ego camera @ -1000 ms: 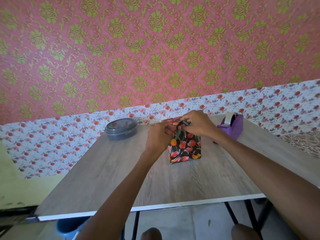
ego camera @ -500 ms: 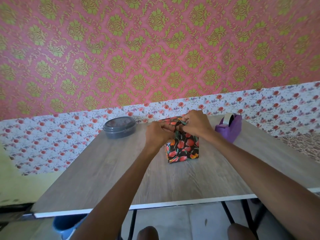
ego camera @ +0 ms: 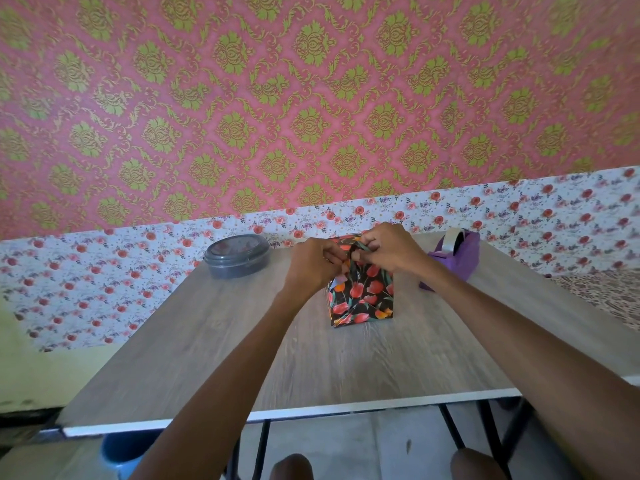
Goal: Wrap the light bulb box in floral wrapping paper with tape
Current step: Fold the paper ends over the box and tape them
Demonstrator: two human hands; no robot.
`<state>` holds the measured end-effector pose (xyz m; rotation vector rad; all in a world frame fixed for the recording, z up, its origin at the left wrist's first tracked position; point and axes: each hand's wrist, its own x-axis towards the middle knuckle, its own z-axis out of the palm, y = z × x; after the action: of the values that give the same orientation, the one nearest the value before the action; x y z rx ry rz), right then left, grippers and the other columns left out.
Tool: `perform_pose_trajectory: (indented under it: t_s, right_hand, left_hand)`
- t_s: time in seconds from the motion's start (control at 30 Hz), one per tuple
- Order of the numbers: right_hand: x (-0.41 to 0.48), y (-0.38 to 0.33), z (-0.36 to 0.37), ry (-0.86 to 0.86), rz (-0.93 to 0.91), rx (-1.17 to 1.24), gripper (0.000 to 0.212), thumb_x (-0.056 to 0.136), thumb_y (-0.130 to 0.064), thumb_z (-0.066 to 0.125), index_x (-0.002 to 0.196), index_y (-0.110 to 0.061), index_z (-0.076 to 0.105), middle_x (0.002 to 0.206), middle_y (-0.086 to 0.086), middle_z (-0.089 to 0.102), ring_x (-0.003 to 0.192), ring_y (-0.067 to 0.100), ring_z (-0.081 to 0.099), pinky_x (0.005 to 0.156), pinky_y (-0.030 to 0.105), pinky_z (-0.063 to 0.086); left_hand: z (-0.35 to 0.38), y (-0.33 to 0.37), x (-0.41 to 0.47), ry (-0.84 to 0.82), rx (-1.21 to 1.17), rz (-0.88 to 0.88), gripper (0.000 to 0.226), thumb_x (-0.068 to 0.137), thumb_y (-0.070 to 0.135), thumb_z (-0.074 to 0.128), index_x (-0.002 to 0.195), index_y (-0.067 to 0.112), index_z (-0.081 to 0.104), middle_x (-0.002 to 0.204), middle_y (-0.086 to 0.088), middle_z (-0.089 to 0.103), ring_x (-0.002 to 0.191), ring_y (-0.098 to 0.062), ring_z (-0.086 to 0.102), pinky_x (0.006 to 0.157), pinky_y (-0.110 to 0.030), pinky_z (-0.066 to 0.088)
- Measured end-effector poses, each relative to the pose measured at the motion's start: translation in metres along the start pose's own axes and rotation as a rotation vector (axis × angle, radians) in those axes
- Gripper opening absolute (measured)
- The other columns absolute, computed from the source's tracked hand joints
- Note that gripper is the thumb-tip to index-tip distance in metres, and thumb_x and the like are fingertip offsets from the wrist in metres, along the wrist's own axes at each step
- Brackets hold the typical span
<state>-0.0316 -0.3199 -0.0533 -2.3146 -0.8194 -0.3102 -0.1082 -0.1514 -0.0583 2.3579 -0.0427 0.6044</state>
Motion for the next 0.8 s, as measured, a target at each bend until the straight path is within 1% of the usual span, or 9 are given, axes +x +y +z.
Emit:
perform_pose_trajectory:
  t_s: [0.1,0.2,0.27,0.37,0.47,0.53,0.63,0.7,0.8]
  right_hand:
    - [0.0,0.002,-0.001,-0.055,0.002,0.03,0.027,0.078,-0.036,0.081,0.067,-0.017,0.066,0.063,0.014,0.067,0.051,0.015,0.047,0.055,0.026,0.032]
    - [0.0,0.0,0.0,-0.016,0.002,0.019,0.022,0.075,-0.035,0.084,0.075,-0.018,0.07,0.065,0.007,0.069,0.053,0.013,0.051,0.057,0.025,0.037]
    - [0.001,-0.001,0.004,0.063,0.006,0.011,0.02,0.075,-0.033,0.083,0.089,-0.024,0.074,0.08,0.0,0.073,0.07,0.012,0.064,0.066,0.028,0.052]
    - [0.001,-0.005,0.009,0.064,-0.075,0.019,0.024,0.077,-0.031,0.082,0.098,-0.036,0.07,0.102,-0.01,0.073,0.096,0.009,0.067,0.083,0.036,0.055]
    - [0.003,-0.011,0.009,0.01,-0.171,0.031,0.018,0.084,-0.02,0.076,0.1,-0.026,0.072,0.1,-0.013,0.071,0.096,0.007,0.065,0.083,0.029,0.048]
    - [0.003,-0.016,0.006,-0.006,-0.196,0.011,0.011,0.086,-0.017,0.074,0.098,-0.017,0.074,0.099,-0.007,0.073,0.095,0.01,0.065,0.083,0.028,0.047]
    - [0.003,-0.019,0.005,-0.049,-0.156,-0.002,0.01,0.088,-0.011,0.072,0.097,-0.011,0.074,0.098,0.0,0.073,0.08,0.006,0.062,0.076,0.026,0.045]
    - [0.003,-0.019,0.004,-0.075,-0.14,-0.017,0.006,0.089,-0.008,0.069,0.093,-0.011,0.073,0.093,0.0,0.07,0.069,0.0,0.055,0.068,0.025,0.041]
    - [0.002,-0.018,0.001,-0.077,-0.137,0.027,0.005,0.09,-0.009,0.068,0.092,-0.01,0.073,0.098,0.001,0.072,0.083,0.005,0.059,0.081,0.027,0.041]
  left_hand:
    - [-0.002,-0.003,0.001,-0.023,-0.036,-0.006,0.02,0.079,-0.004,0.072,0.088,0.012,0.077,0.077,-0.002,0.074,0.059,0.006,0.062,0.066,-0.011,0.053]
    - [-0.005,-0.005,0.002,-0.016,-0.086,-0.007,0.011,0.083,0.008,0.074,0.083,0.019,0.075,0.076,0.0,0.074,0.069,-0.009,0.069,0.078,-0.03,0.059]
    - [-0.007,-0.004,0.001,-0.042,-0.085,-0.012,0.007,0.081,0.018,0.078,0.084,0.022,0.074,0.078,0.005,0.073,0.074,-0.009,0.069,0.075,-0.027,0.057]
    - [-0.006,0.001,-0.001,-0.049,0.042,-0.01,0.014,0.082,0.007,0.071,0.093,0.014,0.074,0.081,0.004,0.072,0.076,-0.01,0.066,0.073,-0.024,0.053]
    - [-0.003,0.006,-0.004,-0.041,0.274,0.013,0.014,0.089,0.004,0.054,0.095,0.007,0.067,0.092,-0.009,0.07,0.087,-0.026,0.063,0.076,-0.034,0.05]
    - [-0.003,0.007,-0.006,-0.044,0.317,0.014,0.014,0.09,0.003,0.05,0.097,0.006,0.062,0.095,-0.012,0.068,0.089,-0.028,0.06,0.073,-0.034,0.047]
    - [-0.004,0.004,-0.008,-0.077,0.221,-0.011,0.017,0.09,-0.001,0.048,0.099,0.006,0.06,0.092,-0.011,0.065,0.084,-0.025,0.058,0.067,-0.03,0.045]
    - [-0.004,0.0,-0.01,-0.077,0.057,-0.054,0.019,0.089,-0.006,0.05,0.098,0.008,0.059,0.094,-0.011,0.065,0.087,-0.026,0.061,0.071,-0.035,0.052]
    - [-0.003,-0.004,-0.012,0.03,-0.033,-0.055,0.019,0.085,-0.006,0.061,0.091,0.012,0.062,0.094,-0.004,0.066,0.087,-0.021,0.063,0.076,-0.04,0.057]
